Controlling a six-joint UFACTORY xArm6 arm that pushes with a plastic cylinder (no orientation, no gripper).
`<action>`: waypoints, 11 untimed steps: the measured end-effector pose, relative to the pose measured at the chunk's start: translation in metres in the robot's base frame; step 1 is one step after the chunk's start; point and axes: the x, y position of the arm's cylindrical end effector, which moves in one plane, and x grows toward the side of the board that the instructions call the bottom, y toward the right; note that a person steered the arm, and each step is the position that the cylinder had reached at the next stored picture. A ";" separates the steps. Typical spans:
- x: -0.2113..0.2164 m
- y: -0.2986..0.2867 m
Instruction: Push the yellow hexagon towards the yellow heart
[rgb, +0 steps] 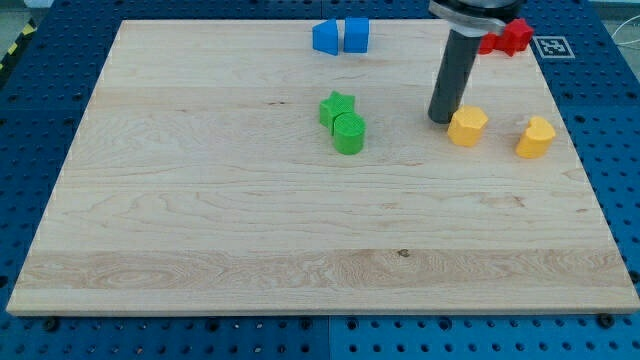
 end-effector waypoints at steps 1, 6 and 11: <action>0.011 0.000; 0.069 0.032; 0.078 0.038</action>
